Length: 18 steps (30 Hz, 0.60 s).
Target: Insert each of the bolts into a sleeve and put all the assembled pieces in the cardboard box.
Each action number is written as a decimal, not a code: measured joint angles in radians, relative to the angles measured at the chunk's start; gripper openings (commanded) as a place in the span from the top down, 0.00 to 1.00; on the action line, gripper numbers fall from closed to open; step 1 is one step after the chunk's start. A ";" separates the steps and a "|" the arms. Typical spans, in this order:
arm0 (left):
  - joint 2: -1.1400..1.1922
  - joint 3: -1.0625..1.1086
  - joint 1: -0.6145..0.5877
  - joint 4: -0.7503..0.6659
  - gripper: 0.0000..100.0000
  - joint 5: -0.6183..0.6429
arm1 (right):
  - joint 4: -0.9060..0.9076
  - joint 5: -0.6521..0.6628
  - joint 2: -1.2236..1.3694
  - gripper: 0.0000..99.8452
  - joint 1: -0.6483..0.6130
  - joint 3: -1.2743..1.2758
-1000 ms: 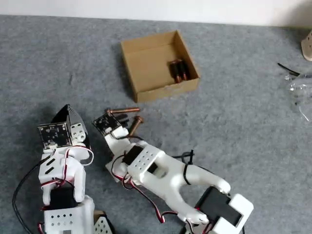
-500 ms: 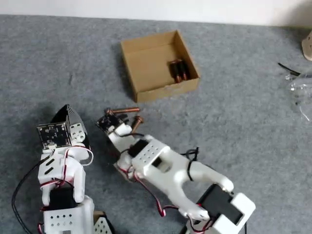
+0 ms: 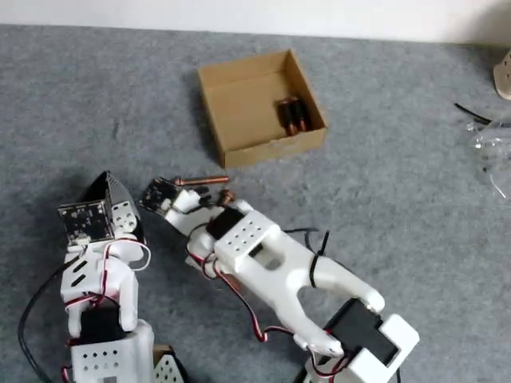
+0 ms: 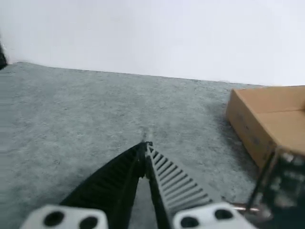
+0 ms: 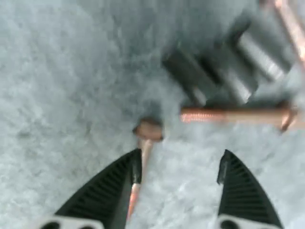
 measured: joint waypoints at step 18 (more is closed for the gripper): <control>0.000 -0.008 -0.114 -0.002 0.99 0.057 | -0.120 0.183 0.000 0.76 0.008 -0.064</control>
